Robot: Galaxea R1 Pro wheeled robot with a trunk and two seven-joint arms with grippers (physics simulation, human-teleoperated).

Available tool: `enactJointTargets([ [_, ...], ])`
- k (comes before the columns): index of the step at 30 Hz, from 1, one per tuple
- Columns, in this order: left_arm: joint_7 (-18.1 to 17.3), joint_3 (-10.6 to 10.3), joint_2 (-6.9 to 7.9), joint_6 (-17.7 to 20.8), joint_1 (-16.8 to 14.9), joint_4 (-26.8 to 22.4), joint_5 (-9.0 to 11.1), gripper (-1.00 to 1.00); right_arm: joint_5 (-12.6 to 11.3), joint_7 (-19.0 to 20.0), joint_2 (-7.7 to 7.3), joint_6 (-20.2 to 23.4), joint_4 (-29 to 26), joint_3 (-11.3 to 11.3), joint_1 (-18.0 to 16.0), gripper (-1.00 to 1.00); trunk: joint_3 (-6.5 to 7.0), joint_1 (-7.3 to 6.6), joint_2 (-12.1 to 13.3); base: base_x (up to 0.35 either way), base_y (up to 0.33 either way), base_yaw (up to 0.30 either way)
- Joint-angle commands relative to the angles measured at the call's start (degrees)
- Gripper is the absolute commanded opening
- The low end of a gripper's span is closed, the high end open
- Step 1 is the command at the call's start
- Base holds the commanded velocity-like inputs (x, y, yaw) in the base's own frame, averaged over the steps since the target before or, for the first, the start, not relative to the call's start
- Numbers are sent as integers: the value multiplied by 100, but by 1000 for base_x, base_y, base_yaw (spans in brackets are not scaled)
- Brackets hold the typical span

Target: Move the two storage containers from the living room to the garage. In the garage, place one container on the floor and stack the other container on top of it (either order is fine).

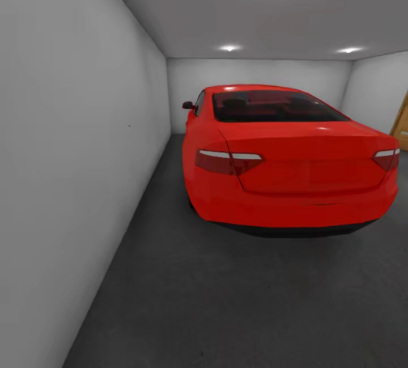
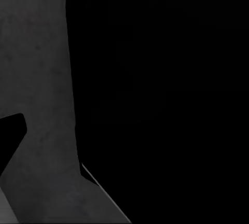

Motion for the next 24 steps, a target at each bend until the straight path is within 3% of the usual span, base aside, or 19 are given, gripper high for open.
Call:
enactJointTargets([
  [1, -9, 33, -19, -33, -9, -33, 33, 100, 33, -9, -6, -33, 0, 33, -9, 100, -3, 0, -2, 0, 0, 0],
  [3, -9, 46, -23, -98, -9, -98, 95, 100, 53, -9, -24, -22, 0, 44, -9, 100, -3, 0, -2, 0, 0, 0],
  [16, -9, 54, -26, -216, -9, -211, 36, 100, 45, -9, -52, -27, 0, 43, -9, 100, -3, 0, -2, 0, 0, -2],
  [24, -9, 53, -26, -220, -9, -219, 35, 100, 8, 4, -51, -187, 7, 20, -9, 100, -3, 0, -2, 0, 0, -198],
])
